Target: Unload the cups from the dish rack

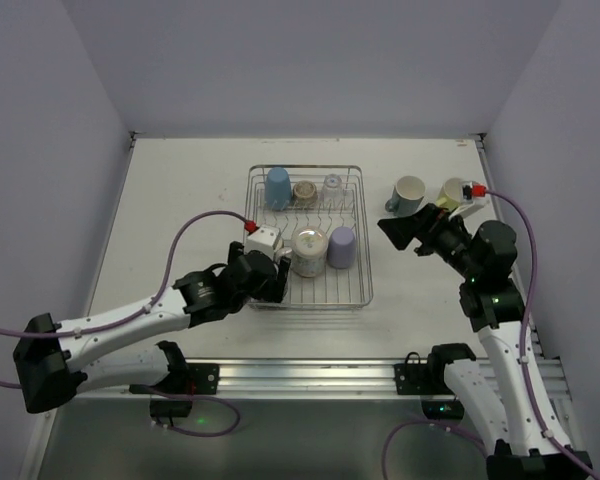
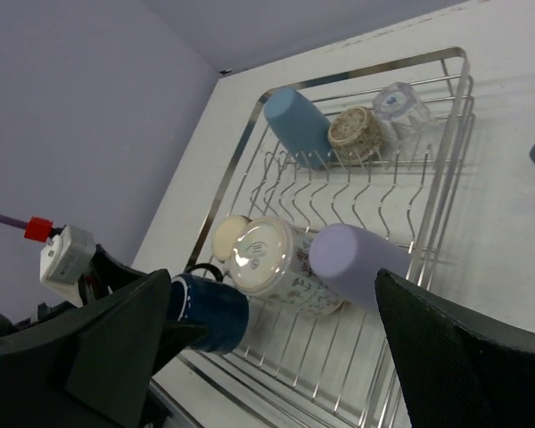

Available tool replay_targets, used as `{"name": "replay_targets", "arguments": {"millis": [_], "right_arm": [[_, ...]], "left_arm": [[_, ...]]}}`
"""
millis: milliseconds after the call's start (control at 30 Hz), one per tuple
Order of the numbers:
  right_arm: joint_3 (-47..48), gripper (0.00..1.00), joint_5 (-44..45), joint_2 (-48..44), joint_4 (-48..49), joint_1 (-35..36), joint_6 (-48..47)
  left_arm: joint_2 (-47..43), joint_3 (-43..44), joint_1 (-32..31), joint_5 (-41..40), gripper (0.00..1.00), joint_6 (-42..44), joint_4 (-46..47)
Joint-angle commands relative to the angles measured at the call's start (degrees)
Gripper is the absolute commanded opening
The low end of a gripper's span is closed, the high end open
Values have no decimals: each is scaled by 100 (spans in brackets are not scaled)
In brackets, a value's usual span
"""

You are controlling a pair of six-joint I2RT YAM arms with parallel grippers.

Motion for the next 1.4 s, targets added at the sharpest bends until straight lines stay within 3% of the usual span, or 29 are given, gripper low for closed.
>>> {"name": "replay_targets", "arguments": {"millis": [0, 267, 467, 567, 900, 1233, 1333, 1367], "right_arm": [[-199, 99, -556, -267, 560, 207, 620], [-947, 98, -258, -611, 2027, 1340, 1833], [-1361, 84, 454, -261, 3250, 3157, 1695], [-1352, 79, 446, 213, 3864, 3677, 1484], [-834, 78, 349, 1041, 4577, 4329, 1079], [-552, 64, 586, 1683, 5149, 4857, 1008], [-587, 47, 648, 1762, 5422, 4928, 1104], [-605, 32, 726, 1762, 5448, 4928, 1131]], "left_arm": [[-770, 278, 36, -155, 30, -72, 105], [-2044, 788, 36, 346, 21, -116, 139], [-2643, 516, 36, 811, 21, -616, 1386], [-2740, 306, 36, 1092, 21, -1099, 2123], [-2880, 120, 36, 1533, 21, -1671, 2820], [-2951, -292, 36, 1656, 24, -2058, 3294], [-2924, -258, 36, 1639, 36, -2041, 3216], [-2942, -258, 36, 1621, 43, -2015, 3190]]}}
